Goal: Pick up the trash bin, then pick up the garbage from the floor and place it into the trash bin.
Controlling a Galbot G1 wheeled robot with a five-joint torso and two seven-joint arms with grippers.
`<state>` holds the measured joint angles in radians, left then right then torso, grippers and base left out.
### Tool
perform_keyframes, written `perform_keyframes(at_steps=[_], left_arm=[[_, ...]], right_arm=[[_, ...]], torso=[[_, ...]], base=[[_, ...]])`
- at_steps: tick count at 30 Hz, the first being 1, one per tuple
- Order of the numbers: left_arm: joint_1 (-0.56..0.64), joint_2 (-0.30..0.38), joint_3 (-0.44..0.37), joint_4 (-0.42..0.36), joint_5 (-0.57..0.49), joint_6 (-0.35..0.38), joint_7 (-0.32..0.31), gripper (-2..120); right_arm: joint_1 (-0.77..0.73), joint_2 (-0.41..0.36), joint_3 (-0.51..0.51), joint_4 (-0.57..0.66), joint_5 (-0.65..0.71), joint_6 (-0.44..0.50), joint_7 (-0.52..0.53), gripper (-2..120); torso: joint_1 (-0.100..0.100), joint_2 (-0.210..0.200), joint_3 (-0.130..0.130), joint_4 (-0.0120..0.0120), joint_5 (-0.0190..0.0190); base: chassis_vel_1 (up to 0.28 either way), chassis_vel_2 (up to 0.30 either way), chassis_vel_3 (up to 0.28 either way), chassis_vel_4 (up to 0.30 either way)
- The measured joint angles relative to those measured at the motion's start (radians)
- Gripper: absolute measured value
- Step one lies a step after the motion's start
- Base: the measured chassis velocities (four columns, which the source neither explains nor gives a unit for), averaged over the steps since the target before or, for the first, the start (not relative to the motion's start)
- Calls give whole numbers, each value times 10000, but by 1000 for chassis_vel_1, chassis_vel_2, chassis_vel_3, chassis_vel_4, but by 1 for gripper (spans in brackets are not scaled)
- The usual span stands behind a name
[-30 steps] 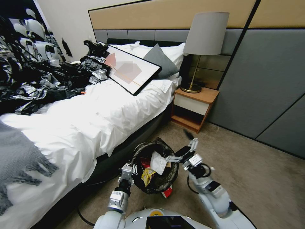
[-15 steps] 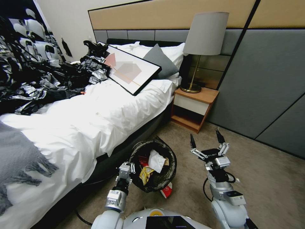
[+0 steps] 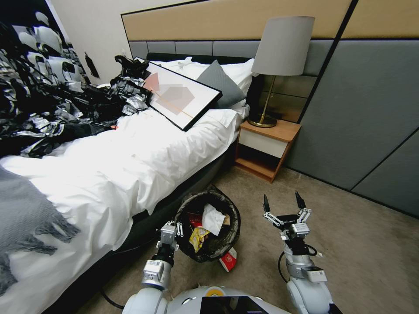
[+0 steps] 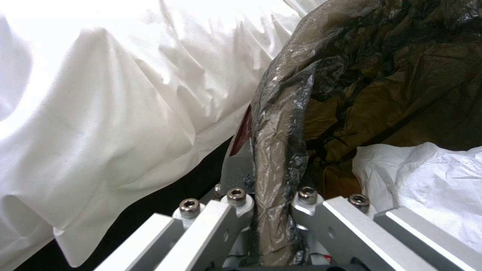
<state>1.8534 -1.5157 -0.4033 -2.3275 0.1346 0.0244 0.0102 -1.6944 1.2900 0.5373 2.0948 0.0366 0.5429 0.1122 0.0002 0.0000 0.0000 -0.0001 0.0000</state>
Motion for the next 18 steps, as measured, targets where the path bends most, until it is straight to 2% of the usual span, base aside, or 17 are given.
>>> perform_keyframes(at_steps=[2, 3, 6, 7, 8, 10, 13, 16, 18], left_arm=[[-37, 11, -76, -50, -73, 40, 7, 1], [-37, 11, -76, -50, -73, 40, 7, 1], [-37, 36, -128, -62, -130, 66, 11, 1], [-37, 36, -128, -62, -130, 66, 11, 1], [-37, 48, -155, -67, -144, 70, 11, 1], [-41, 68, -172, -68, -150, 73, 13, 1], [-101, 121, -265, -98, -219, 170, 38, 1], [-127, 124, -266, -119, -236, 221, 42, 1], [-179, 128, -260, -139, -253, 285, 54, 1]], right_arm=[[265, -284, -255, -166, 358, -885, 149, 100], [265, -284, -255, -166, 358, -885, 149, 100], [712, -912, -749, -369, 1257, -2876, 238, 100], [712, -912, -749, -369, 1257, -2876, 238, 100], [840, -1203, -872, -473, 1455, -3430, 176, 100], [929, -1418, -970, -574, 1551, -3693, 125, 100], [1454, -2467, -1626, -1460, 1912, -4806, -94, 100], [1572, -2621, -1811, -1716, 1968, -4949, -149, 100], [1878, -2894, -2276, -2398, 1990, -5179, -345, 100]], torso=[[0, 1, 0, 0, 0], [0, 1, 0, 0, 0], [0, 0, 0, 0, 2], [0, 0, 0, 0, 2], [-1, 0, 1, 1, -1], [-1, 0, 1, -1, -1], [0, 0, 1, 2, 1], [0, 0, 1, 1, 2], [-1, 0, 1, 1, 0]], base=[[0, 0, 0, 0], [0, 0, 0, 0], [0, 0, 0, 0], [0, 0, 0, 0], [0, 0, 0, 0], [0, 0, 0, 0], [0, 0, 0, 0], [0, 0, 0, 0], [0, 0, 0, 0]])
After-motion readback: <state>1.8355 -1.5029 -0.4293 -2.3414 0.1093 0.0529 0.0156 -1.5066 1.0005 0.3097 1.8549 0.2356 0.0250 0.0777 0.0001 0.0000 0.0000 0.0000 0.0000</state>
